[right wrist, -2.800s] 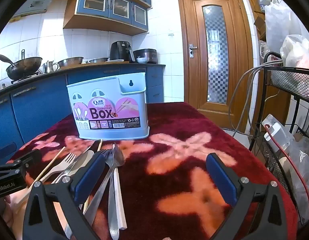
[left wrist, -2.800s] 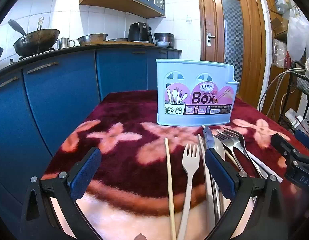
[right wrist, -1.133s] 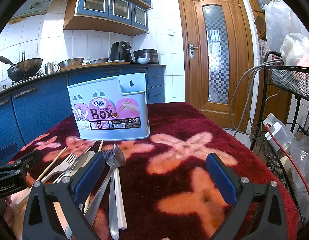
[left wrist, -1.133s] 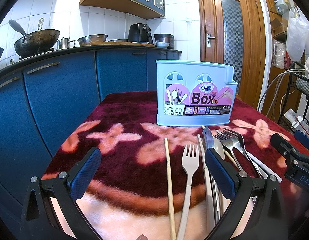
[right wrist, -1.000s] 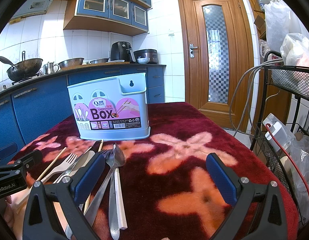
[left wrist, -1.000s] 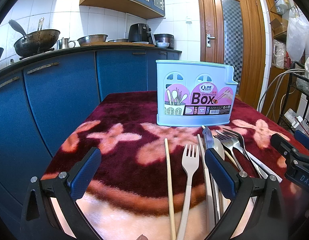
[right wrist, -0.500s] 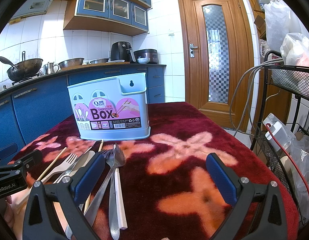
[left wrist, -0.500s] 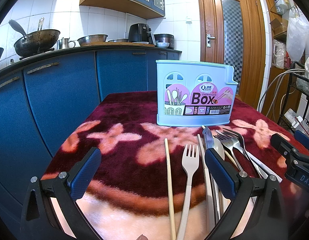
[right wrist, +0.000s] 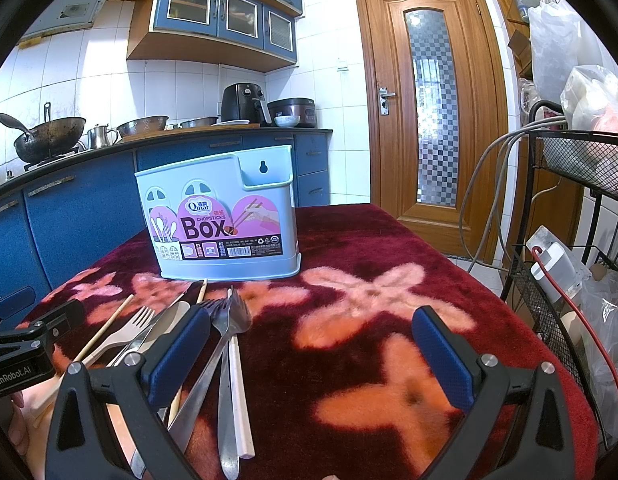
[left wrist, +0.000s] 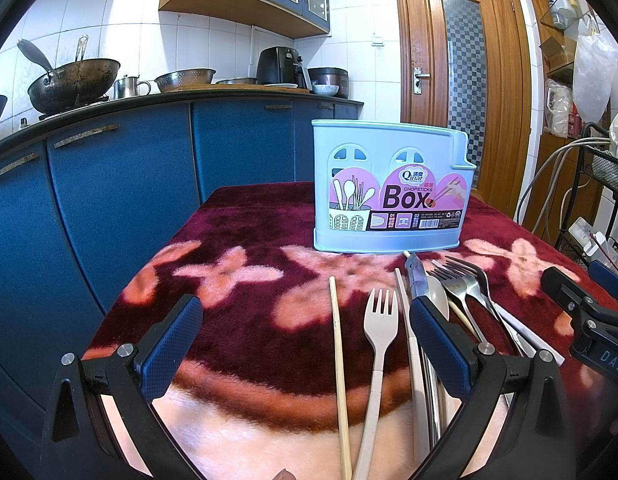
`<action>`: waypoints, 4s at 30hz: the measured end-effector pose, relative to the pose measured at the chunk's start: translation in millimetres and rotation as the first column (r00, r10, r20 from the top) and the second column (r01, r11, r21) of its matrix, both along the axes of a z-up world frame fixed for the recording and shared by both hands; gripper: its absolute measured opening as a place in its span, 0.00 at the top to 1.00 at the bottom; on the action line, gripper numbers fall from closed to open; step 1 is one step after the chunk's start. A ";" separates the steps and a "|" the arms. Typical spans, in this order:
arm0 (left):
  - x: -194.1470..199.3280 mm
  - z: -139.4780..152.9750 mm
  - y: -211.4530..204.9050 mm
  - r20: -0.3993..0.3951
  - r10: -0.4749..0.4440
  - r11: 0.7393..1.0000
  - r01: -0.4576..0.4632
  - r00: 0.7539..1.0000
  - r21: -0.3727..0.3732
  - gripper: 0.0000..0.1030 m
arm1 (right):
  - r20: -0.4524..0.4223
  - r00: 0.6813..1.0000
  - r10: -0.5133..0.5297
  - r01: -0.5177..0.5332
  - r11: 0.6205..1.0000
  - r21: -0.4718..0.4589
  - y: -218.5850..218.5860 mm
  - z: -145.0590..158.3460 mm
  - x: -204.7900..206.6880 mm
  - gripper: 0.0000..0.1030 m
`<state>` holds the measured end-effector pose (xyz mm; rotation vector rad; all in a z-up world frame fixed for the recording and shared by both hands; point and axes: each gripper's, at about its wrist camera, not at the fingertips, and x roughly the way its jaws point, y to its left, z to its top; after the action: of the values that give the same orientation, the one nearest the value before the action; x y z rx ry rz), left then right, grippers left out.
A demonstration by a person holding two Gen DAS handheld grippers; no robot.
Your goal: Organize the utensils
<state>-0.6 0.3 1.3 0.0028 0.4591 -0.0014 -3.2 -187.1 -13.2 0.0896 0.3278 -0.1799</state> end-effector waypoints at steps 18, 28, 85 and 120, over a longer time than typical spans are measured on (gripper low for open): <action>-0.8 -1.5 -2.1 -0.012 0.001 1.000 -0.001 1.000 -0.001 0.00 | -0.005 1.000 0.001 -0.001 1.000 0.012 -1.2 -0.2 0.1 0.00; 18.9 0.4 7.6 -0.138 -0.022 1.000 0.021 0.990 -0.006 0.00 | -0.118 0.992 0.044 -0.035 0.996 0.085 -14.9 2.9 8.5 0.00; 92.7 -21.9 -3.1 -0.572 -0.172 0.974 0.226 0.802 0.024 0.81 | -0.538 0.782 0.314 -0.164 0.937 0.308 -27.0 7.2 96.2 0.95; 83.6 55.8 8.1 -0.272 -0.262 0.960 0.220 0.926 -0.174 0.98 | -0.323 0.911 0.256 -0.186 0.955 0.231 -19.8 75.4 83.3 0.96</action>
<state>83.1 8.4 57.0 -0.0805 0.7534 -0.2813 80.1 -206.9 62.2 0.2150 0.7087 0.0666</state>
